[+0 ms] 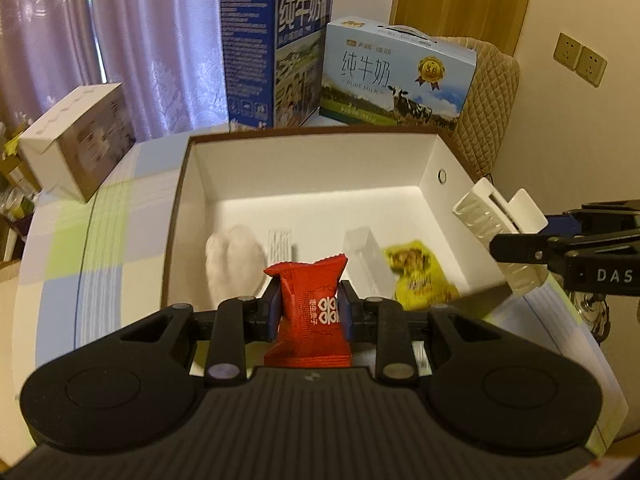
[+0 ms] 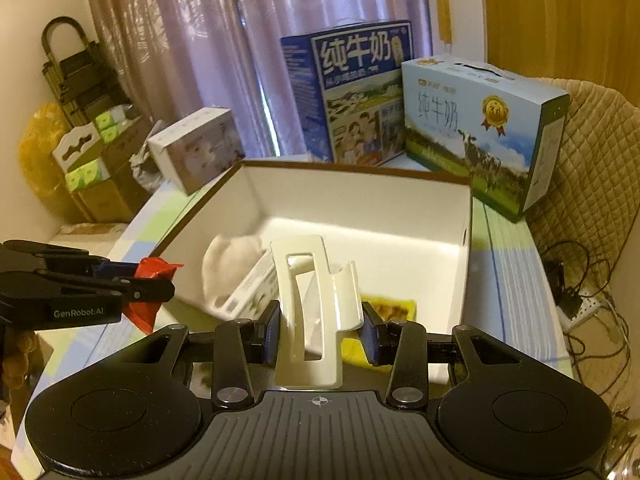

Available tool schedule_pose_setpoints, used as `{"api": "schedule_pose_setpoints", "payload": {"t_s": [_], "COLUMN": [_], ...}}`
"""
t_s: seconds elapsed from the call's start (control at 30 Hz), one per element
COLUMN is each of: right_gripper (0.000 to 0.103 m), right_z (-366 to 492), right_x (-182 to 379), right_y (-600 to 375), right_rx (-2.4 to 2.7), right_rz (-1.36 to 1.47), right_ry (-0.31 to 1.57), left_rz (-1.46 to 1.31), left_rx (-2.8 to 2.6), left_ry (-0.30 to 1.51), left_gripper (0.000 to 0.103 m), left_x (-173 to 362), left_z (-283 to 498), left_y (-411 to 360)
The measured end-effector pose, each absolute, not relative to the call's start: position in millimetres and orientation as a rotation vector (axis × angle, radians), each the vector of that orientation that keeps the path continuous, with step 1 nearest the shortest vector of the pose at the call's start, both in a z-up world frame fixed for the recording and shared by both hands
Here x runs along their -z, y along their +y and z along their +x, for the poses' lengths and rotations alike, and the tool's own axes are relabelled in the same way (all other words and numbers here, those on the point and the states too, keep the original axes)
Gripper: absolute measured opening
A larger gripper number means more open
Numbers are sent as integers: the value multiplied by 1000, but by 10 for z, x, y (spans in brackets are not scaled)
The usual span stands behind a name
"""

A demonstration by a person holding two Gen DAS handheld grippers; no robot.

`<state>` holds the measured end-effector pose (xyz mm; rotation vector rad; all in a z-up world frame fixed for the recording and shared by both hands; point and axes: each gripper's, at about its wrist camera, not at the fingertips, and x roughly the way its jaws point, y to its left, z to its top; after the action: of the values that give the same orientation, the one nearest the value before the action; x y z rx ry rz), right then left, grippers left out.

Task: Organize objects
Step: 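Carry the red candy with the left tool while the right tool carries the white clip to the box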

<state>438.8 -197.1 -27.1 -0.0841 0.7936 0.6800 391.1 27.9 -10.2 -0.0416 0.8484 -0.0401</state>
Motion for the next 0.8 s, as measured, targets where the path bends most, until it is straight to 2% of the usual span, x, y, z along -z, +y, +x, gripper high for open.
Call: {"api": "schedule_pose_setpoints", "payload": {"t_s": [0.27, 0.8], "right_gripper": [38, 38], "right_z": [4913, 5699], "right_x": [356, 891], "right_y": [-1877, -1692], "right_rx": [-650, -603], "right_rz": [-81, -168], "right_ry": [822, 940], "left_rz": [-46, -18], "left_rx": [57, 64], "left_ry": [892, 1009], "left_gripper": [24, 24], "left_x": [214, 775], "left_z": [4534, 5460], "left_y": [235, 195]}}
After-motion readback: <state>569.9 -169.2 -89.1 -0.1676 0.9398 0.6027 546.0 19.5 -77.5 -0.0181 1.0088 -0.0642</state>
